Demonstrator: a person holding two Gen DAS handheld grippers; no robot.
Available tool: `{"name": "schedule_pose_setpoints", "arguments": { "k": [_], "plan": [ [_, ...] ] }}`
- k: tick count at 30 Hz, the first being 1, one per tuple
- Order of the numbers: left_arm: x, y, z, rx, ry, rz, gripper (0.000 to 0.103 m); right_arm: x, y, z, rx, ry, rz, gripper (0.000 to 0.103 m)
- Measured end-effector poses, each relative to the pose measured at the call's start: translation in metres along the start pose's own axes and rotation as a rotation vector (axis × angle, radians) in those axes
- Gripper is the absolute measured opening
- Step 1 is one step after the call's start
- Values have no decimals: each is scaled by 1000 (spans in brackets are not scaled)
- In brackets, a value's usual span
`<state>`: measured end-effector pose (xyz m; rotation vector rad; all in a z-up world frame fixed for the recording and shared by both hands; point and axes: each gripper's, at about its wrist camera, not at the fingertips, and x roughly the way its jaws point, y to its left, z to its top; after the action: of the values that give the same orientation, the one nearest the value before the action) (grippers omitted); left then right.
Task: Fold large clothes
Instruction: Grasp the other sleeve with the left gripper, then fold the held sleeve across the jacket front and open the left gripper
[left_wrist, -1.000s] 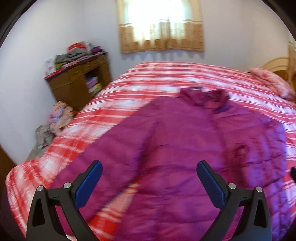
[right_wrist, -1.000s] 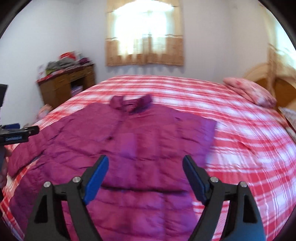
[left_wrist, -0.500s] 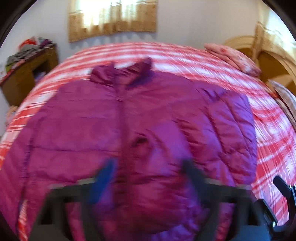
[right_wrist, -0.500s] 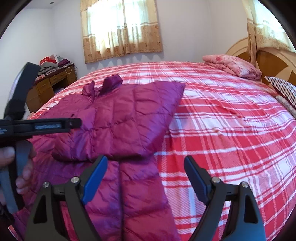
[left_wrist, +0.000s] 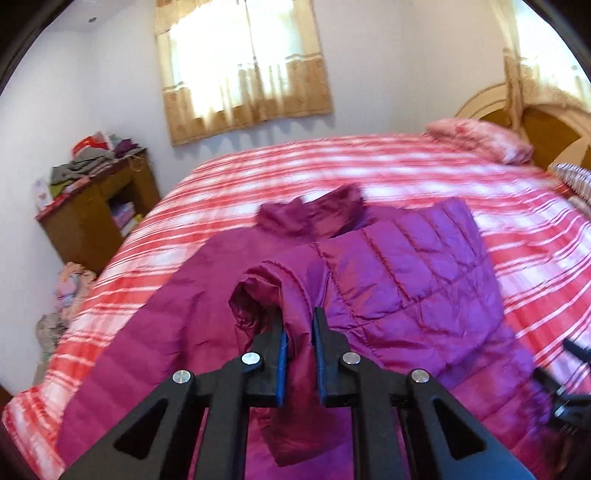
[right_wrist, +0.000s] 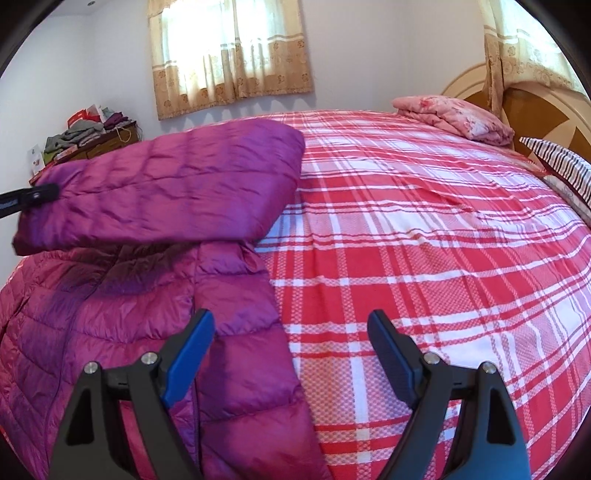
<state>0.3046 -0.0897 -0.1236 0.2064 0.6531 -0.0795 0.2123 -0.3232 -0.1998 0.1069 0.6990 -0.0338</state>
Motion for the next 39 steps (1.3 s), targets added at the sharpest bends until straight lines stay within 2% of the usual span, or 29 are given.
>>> {"name": "schedule_pose_setpoints", "arguments": {
  "k": [5,8,15,16,18,20,22,24,27,30,34,36,39],
  "plan": [
    [25,12,-39,34,109,94,13,4,2,-1,-12,21,2,87],
    [39,16,-58,30,153,94,13,4,2,-2,-7,29,9,87],
    [36,16,-68,117,115,153,13,8,6,-1,-39,81,37,87],
    [33,16,-69,124,109,159,17,6,7,1,-49,89,47,87],
    [27,18,-68,132,93,191,34,2,5,7,-60,92,61,87],
    [14,24,-65,115,49,218,73,-6,0,20,-61,83,72,87],
    [1,29,-59,91,-6,255,87,-11,-7,36,-53,65,79,87],
    [-7,34,-51,51,-39,256,89,-12,-12,54,-50,45,80,85],
    [-6,38,-33,-10,-54,223,89,-2,-16,88,-40,7,79,72],
    [5,29,-15,-27,-59,208,89,24,-15,120,-20,-12,86,62],
    [34,15,0,-56,-36,156,89,67,4,152,-19,-29,91,58],
    [53,9,1,-61,-15,171,89,89,14,157,-24,-9,123,52],
    [81,3,-4,-58,32,176,89,124,31,152,-32,62,171,50]
  ]
}}
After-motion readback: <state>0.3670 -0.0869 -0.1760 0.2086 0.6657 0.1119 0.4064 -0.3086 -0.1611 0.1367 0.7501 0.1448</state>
